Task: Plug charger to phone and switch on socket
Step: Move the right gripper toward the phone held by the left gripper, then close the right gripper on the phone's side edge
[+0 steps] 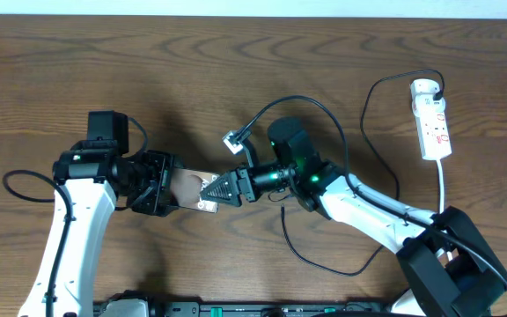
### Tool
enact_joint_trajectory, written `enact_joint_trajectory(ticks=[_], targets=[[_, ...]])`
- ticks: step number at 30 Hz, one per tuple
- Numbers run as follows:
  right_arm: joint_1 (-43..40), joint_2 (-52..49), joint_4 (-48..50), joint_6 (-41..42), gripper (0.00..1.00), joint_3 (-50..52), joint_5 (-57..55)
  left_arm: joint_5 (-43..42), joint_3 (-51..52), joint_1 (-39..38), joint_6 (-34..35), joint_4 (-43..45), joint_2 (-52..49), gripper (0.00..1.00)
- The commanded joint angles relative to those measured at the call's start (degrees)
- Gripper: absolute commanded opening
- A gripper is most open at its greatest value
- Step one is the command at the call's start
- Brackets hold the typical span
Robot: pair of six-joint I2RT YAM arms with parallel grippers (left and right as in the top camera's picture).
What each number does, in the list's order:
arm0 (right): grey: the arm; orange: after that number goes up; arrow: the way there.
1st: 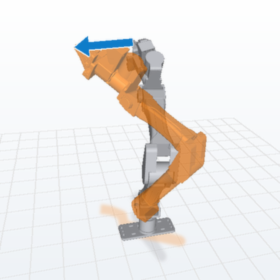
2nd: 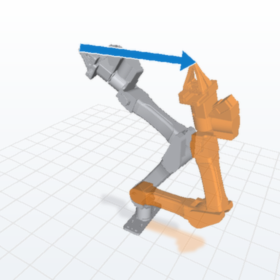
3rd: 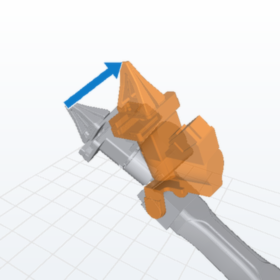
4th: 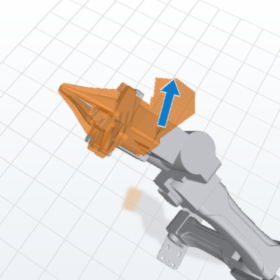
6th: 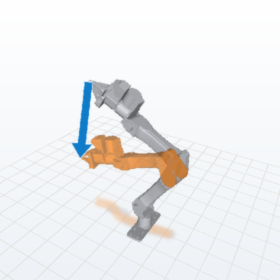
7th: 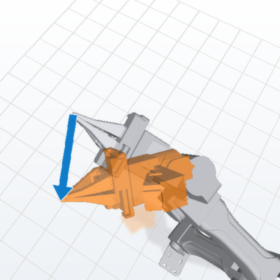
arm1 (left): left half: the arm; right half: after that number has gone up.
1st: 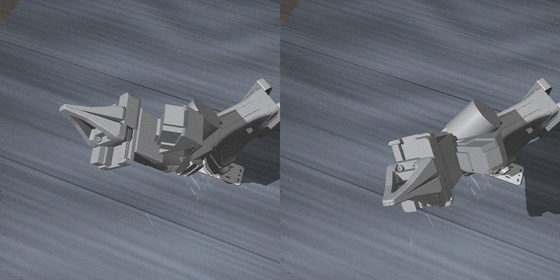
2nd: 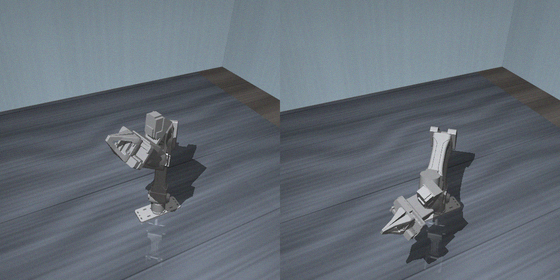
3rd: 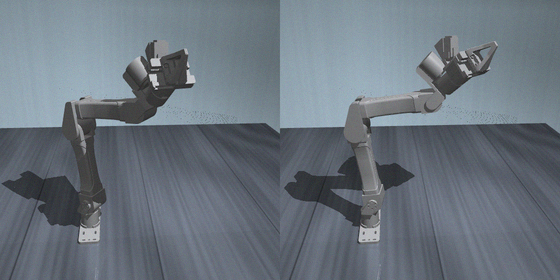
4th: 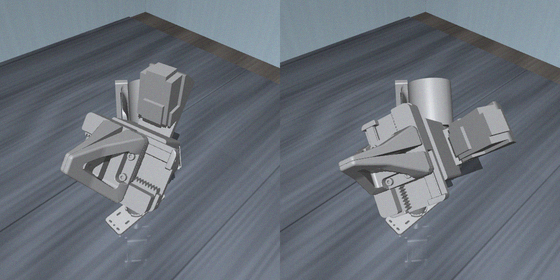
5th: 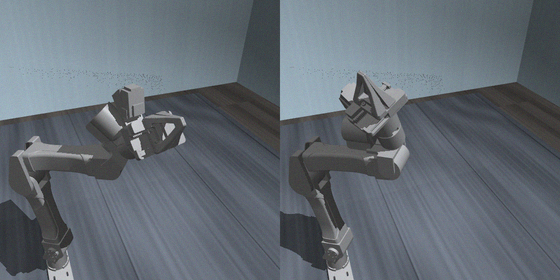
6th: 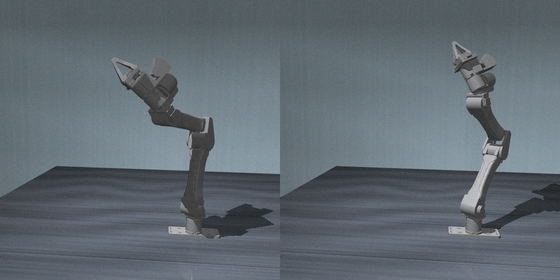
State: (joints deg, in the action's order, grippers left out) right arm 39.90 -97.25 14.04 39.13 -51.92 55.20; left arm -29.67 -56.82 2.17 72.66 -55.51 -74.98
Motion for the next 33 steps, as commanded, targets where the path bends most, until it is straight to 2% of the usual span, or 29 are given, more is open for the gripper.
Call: enact_joint_trajectory(ticks=[1, 17, 33], targets=[[2.03, 0.15, 0.59, 2.97, 0.69, -0.52, -4.59, -1.64, -0.42, -1.22, 2.95, -0.13, 0.83, 0.07], [5.62, 0.15, 1.84, 6.27, 0.59, -0.52, -16.79, -4.02, -0.42, -1.77, 6.36, 0.15, 0.83, 0.07], [6.34, 0.15, 5.92, 9.09, 0.54, -0.52, -19.1, -5.92, -0.42, -1.79, 7.61, 0.31, 0.83, 0.07]])
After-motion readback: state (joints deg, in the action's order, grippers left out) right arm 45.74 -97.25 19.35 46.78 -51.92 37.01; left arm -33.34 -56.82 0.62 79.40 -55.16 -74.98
